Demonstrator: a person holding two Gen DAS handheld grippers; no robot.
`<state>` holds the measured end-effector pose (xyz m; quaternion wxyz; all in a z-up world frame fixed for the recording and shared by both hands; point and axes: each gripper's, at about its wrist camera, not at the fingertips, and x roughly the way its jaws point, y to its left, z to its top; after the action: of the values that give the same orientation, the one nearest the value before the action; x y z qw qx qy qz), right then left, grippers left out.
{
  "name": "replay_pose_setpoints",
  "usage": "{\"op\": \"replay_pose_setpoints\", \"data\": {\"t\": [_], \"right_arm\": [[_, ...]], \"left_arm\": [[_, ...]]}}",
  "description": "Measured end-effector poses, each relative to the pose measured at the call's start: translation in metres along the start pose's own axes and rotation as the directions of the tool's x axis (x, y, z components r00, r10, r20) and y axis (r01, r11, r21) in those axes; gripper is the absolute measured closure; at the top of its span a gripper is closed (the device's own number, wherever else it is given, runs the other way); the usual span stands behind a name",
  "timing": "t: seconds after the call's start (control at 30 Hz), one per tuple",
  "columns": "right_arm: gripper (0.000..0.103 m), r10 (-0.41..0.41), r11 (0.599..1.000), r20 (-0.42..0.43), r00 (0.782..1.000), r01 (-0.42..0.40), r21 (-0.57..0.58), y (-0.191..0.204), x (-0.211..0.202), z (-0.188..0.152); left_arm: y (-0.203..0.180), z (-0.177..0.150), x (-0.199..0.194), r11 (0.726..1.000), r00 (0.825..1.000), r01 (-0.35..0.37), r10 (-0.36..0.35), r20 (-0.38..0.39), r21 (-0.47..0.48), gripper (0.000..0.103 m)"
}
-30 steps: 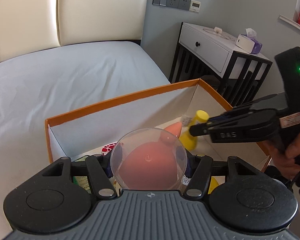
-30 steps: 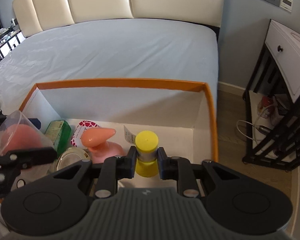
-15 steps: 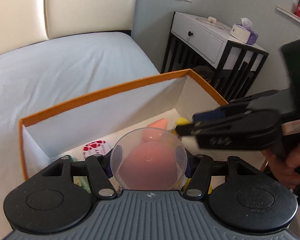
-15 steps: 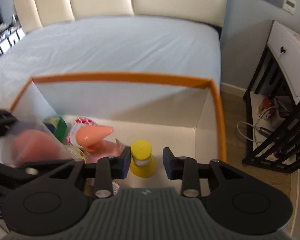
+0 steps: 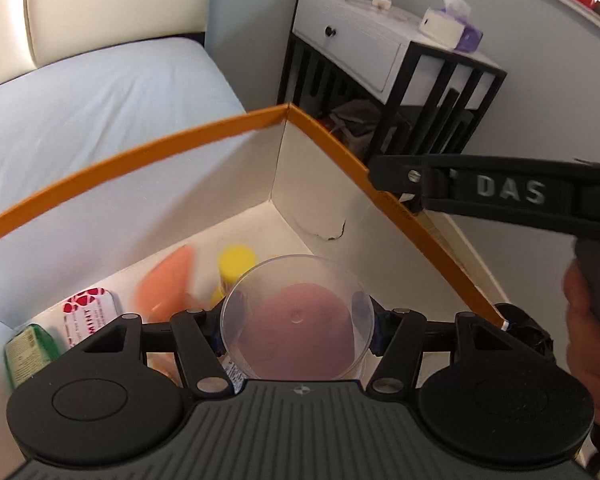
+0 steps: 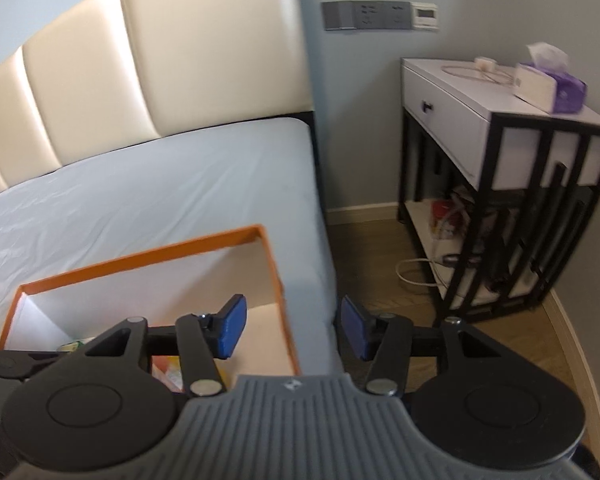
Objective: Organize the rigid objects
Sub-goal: 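Lower the clear cup with pink sponge into the box and open the left gripper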
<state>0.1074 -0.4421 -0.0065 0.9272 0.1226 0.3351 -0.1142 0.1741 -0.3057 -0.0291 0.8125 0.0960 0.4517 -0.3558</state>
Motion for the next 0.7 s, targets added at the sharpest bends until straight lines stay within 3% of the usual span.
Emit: {"op": "replay_pose_setpoints", "data": {"t": [0.2, 0.37, 0.47, 0.57, 0.7], "right_arm": [[0.050, -0.024, 1.000, -0.032, 0.999, 0.024, 0.005, -0.003, 0.006, -0.009], [0.050, -0.014, 1.000, -0.045, 0.999, 0.014, -0.001, -0.001, 0.006, -0.011], [0.050, -0.014, 1.000, -0.037, 0.999, 0.013, -0.009, 0.002, 0.004, -0.009], [0.050, -0.020, 1.000, -0.026, 0.999, 0.019, -0.017, 0.002, 0.000, -0.008], [0.050, -0.035, 0.999, -0.014, 0.999, 0.034, -0.023, 0.001, -0.007, -0.009]], "left_arm": [[0.003, 0.008, 0.027, 0.995, 0.995, 0.010, -0.019, -0.101, -0.094, 0.034], [-0.004, 0.015, 0.038, 0.996, 0.988, -0.017, 0.003, -0.154, -0.084, 0.034], [-0.005, 0.017, 0.039, 0.996, 0.989, -0.019, 0.005, -0.149, -0.090, 0.031], [-0.002, 0.014, 0.036, 0.993, 0.990, 0.027, -0.043, -0.135, -0.115, 0.016], [0.003, 0.012, 0.024, 0.992, 0.993, 0.017, -0.032, -0.114, -0.127, 0.016]]}}
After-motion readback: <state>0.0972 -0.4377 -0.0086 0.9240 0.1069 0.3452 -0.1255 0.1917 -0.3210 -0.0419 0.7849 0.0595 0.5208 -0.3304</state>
